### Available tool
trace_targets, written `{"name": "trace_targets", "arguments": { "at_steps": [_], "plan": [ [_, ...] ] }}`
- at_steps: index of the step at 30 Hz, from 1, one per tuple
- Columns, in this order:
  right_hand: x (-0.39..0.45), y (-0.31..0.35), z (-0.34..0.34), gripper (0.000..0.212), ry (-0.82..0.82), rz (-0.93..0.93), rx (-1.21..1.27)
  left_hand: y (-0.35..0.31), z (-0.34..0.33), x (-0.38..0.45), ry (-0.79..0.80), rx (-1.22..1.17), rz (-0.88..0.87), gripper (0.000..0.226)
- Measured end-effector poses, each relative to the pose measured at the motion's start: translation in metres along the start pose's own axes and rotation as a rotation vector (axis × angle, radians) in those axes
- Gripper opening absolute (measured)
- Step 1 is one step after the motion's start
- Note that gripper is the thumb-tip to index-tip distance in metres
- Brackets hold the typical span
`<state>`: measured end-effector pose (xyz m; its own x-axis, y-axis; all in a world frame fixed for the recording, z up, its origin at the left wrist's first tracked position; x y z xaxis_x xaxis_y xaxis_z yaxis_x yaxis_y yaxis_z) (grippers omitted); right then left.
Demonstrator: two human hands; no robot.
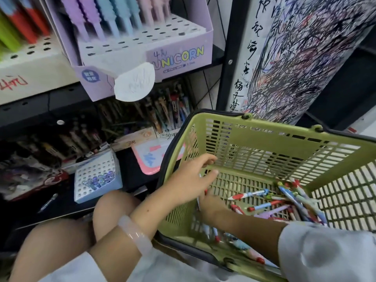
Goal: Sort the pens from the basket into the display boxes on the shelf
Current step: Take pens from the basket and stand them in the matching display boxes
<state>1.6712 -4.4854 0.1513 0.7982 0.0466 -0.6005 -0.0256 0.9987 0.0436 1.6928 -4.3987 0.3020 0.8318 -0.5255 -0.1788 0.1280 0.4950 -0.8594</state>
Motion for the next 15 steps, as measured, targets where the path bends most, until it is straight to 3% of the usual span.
{"name": "trace_targets", "arguments": {
  "at_steps": [5,7,11,15],
  "plan": [
    [0.002,-0.006,0.004,0.069,-0.051,-0.018,0.084,-0.001,-0.001,0.001,-0.018,-0.032,-0.01,0.037],
    [-0.001,-0.017,0.013,0.07,-0.077,0.036,0.301,-0.003,-0.001,0.001,-0.024,-0.051,-0.013,0.037],
    [-0.026,-0.049,0.057,0.075,-0.094,0.096,0.988,-0.006,0.001,0.001,-0.056,-0.087,-0.007,0.032],
    [-0.068,-0.063,0.1,0.067,-0.294,0.289,1.049,-0.013,0.006,0.0,-0.146,-0.196,0.012,0.038]
  ]
}}
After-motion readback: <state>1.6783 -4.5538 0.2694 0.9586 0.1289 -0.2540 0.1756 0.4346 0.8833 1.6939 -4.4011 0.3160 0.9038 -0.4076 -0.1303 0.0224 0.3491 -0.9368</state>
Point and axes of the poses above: each hand's wrist, its own x-axis towards the middle knuckle, its own z-axis out of the back of the hand, y = z × x, the point moved 2 cm from there along x, towards the middle knuckle, and after that the axes turned 6 degrees about -x, right-handed, at the moved point
